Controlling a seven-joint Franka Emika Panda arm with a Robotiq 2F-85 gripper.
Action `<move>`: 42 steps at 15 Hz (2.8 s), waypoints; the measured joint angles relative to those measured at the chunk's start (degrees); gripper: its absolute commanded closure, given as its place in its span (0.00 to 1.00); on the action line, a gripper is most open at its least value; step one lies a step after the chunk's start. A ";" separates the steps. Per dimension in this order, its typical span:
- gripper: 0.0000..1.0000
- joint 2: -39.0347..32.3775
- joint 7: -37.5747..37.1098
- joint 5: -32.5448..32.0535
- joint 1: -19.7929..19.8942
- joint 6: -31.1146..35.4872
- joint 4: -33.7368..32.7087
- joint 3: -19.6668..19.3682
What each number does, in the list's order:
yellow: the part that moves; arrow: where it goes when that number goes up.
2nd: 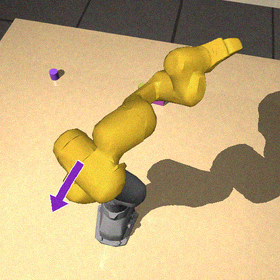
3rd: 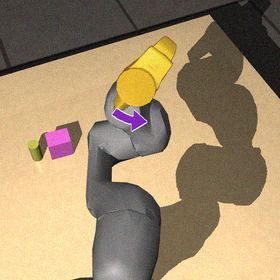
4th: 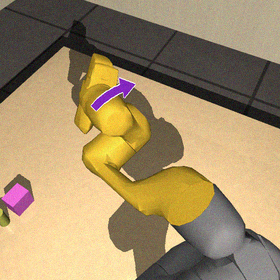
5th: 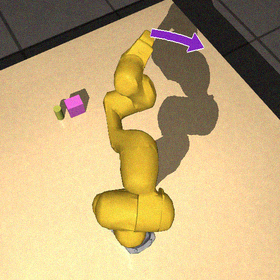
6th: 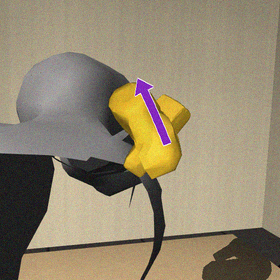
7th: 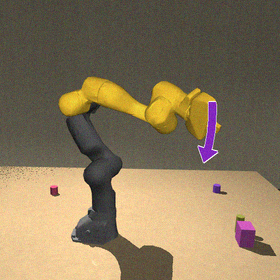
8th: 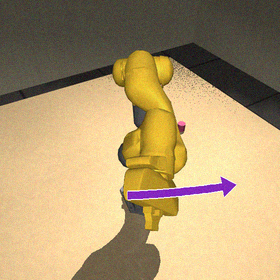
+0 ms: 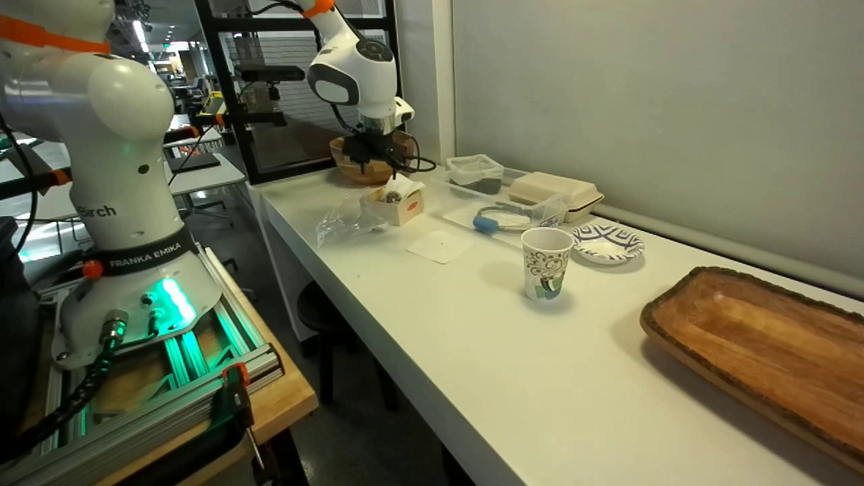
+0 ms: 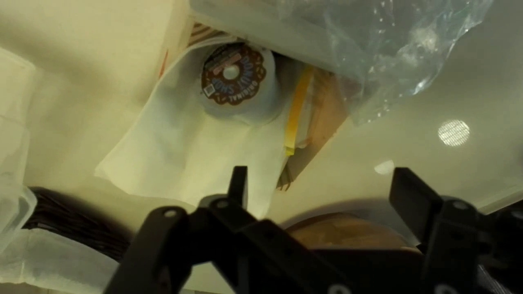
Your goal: Remove the wooden block out of the box
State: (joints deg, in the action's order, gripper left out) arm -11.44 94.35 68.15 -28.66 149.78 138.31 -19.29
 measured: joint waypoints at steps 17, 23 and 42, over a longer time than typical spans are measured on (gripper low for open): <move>0.86 -7.60 -8.83 -6.91 17.40 -0.20 -5.66 18.22; 0.98 -6.26 -15.16 -11.48 20.78 -0.21 -5.64 21.94; 0.98 14.94 -68.65 -66.81 33.08 20.06 13.16 20.07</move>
State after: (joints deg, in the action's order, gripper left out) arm 3.50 25.70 1.34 4.41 169.84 151.47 0.78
